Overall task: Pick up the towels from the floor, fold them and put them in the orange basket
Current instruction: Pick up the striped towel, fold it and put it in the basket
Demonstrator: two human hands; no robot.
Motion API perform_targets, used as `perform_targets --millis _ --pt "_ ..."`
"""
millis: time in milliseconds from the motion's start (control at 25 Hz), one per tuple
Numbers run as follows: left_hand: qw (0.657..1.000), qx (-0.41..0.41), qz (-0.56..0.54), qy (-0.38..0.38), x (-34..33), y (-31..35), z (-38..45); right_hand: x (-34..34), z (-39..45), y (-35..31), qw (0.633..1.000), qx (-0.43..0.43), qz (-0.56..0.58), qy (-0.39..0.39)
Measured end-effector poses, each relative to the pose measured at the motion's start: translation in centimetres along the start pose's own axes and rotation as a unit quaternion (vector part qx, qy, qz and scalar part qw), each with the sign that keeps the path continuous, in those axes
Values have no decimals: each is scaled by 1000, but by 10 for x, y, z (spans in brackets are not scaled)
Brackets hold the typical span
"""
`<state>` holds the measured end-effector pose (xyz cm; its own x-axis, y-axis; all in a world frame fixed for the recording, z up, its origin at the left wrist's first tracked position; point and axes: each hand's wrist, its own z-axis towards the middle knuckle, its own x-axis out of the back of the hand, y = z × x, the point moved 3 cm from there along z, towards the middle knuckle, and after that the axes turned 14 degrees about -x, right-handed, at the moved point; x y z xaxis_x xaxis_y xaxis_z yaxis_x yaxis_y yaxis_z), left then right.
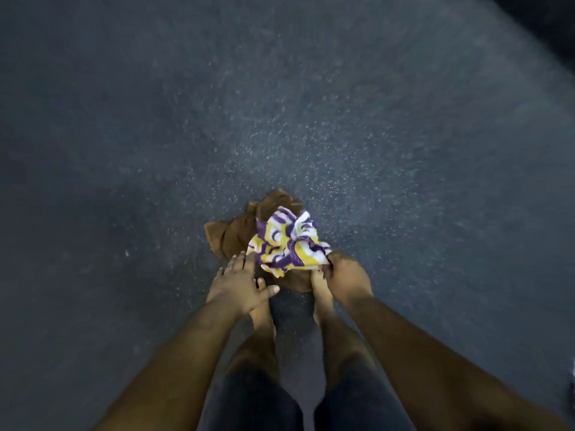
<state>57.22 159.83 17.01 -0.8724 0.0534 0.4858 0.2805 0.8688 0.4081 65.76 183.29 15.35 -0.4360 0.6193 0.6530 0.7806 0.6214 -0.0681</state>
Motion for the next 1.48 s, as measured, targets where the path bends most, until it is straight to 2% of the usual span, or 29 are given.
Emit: perform_targets --millis 160,280,400,600,800,960,1240,1400,1480 --pt "990 -89 106 -15 56 92 -107 87 -154 55 987 -55 130 79" --pt "970 -148 184 -58 67 150 -163 110 -243 102 969 -105 187 120" --pt "936 -222 265 -67 63 223 -211 118 -328 165 932 -176 255 188" --pt "851 -346 388 -78 8 328 -269 93 -441 266 855 -271 359 259" --pt "770 -451 447 -68 -106 436 -355 29 -567 379 767 -348 439 314" --pt "723 -504 463 -90 -218 484 -424 -39 -663 465 715 -400 462 339" --pt "586 -609 515 -144 -423 591 -538 -159 -833 612 571 -530 508 367" --pt "498 -661 529 -187 -544 652 -590 -221 -902 684 497 -603 513 357" --pt "458 -682 527 -219 -609 683 -614 -254 -936 716 448 -646 511 348"
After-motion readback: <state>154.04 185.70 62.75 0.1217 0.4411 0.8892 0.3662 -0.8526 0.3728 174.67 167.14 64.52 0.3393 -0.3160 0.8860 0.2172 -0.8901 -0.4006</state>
